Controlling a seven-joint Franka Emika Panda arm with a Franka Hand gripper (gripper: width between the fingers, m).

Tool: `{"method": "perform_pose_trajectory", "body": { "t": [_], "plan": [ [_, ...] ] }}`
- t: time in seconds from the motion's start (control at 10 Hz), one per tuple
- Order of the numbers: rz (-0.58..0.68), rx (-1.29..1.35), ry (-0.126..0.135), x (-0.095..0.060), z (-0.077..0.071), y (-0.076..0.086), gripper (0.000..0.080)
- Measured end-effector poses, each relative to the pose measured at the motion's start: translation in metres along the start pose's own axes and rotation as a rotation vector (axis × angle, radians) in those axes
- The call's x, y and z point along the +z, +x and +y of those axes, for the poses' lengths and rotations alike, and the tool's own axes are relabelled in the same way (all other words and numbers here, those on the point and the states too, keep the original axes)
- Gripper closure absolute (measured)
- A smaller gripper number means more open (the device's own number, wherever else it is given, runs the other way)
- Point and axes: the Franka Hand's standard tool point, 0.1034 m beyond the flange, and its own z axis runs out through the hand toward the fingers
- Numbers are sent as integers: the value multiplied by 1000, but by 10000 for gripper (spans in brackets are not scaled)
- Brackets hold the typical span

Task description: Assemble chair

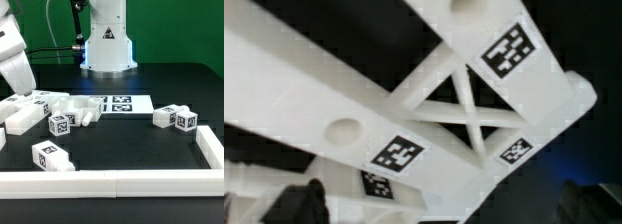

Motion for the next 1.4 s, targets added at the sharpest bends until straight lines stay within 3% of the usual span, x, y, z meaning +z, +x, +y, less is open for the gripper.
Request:
{"method": "perform_pose_trajectory", "body": {
  "t": [0.3,0.6,1.1,1.4],
  "plan": [
    [7,278,-4,0,3,5,150],
    [40,704,-18,-1,24,31,150],
    [54,1040,-12,0,29,36,150],
    [56,1542,-100,8,57,81,150]
  ]
}}
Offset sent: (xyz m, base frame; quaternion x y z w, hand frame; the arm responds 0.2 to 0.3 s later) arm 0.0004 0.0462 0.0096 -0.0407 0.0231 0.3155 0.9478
